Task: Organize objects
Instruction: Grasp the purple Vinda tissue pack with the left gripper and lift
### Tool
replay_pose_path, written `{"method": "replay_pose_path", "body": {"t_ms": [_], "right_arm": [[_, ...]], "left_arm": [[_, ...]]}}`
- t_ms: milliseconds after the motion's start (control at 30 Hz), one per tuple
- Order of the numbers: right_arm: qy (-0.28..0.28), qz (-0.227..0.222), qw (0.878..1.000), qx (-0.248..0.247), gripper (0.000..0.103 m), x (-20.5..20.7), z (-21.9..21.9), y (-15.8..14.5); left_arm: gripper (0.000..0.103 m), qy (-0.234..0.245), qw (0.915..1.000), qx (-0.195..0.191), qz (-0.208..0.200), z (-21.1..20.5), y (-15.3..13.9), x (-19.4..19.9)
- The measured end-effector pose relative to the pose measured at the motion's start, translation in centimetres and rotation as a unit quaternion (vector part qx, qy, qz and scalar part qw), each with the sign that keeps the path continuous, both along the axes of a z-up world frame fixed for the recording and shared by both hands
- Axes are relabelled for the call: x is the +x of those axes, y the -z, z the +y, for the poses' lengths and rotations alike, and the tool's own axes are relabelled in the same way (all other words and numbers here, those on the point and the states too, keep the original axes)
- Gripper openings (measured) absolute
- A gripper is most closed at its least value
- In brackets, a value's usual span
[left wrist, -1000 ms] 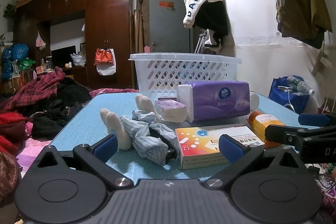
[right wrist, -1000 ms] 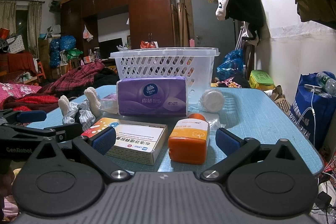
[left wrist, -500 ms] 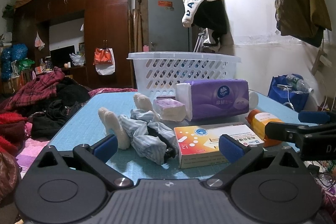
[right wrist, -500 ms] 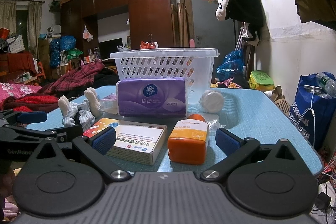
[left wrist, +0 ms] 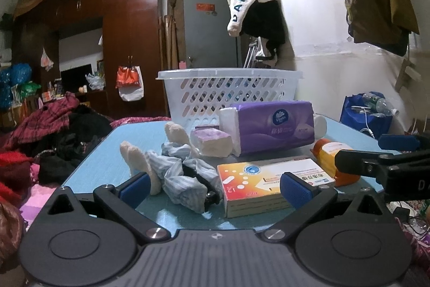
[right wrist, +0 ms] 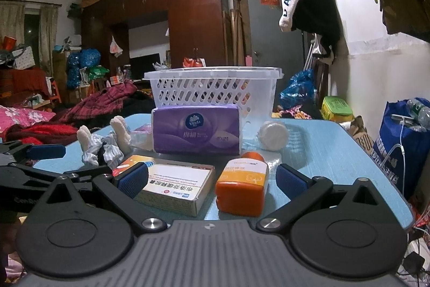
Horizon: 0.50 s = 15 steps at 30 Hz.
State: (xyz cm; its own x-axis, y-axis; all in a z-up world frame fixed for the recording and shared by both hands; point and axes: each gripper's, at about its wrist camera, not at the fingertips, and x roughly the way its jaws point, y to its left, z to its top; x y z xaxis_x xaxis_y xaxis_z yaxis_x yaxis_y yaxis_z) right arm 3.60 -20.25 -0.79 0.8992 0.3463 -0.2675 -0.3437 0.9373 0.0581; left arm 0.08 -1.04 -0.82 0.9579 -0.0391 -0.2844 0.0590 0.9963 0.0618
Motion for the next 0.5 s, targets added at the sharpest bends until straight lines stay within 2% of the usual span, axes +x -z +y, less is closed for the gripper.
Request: {"method": "replay_pose_path", "body": {"t_ms": [133,267,367,433,500], "right_arm": [[-0.016,-0.022,1.0,0.013,0.103,0.1,-0.3,-0.2],[-0.027,-0.022,0.998,0.047,0.103,1.7,-1.2,-0.6],[-0.018,-0.03,0.999,0.025,0.103,3.8,-1.5,-1.2],[-0.029,-0.022,0.999,0.026,0.103,5.5,-1.9,-1.6],[-0.044,0.001,0.998,0.048,0.103,7.7,-2.4,-2.0]], "left_arm": [[0.103,0.021,0.9983,-0.021,-0.05,0.8,-0.5,0.0],[0.103,0.035,0.9941,-0.001,-0.102,0.9,-1.4,1.2],[0.103,0.043,0.9943,0.015,-0.097,0.7,-2.4,3.0],[0.103,0.066,0.9935,-0.004,-0.092,1.0,-3.1,4.4],[0.103,0.076,0.9951,-0.012,-0.062,1.0,-3.6,6.4]]}}
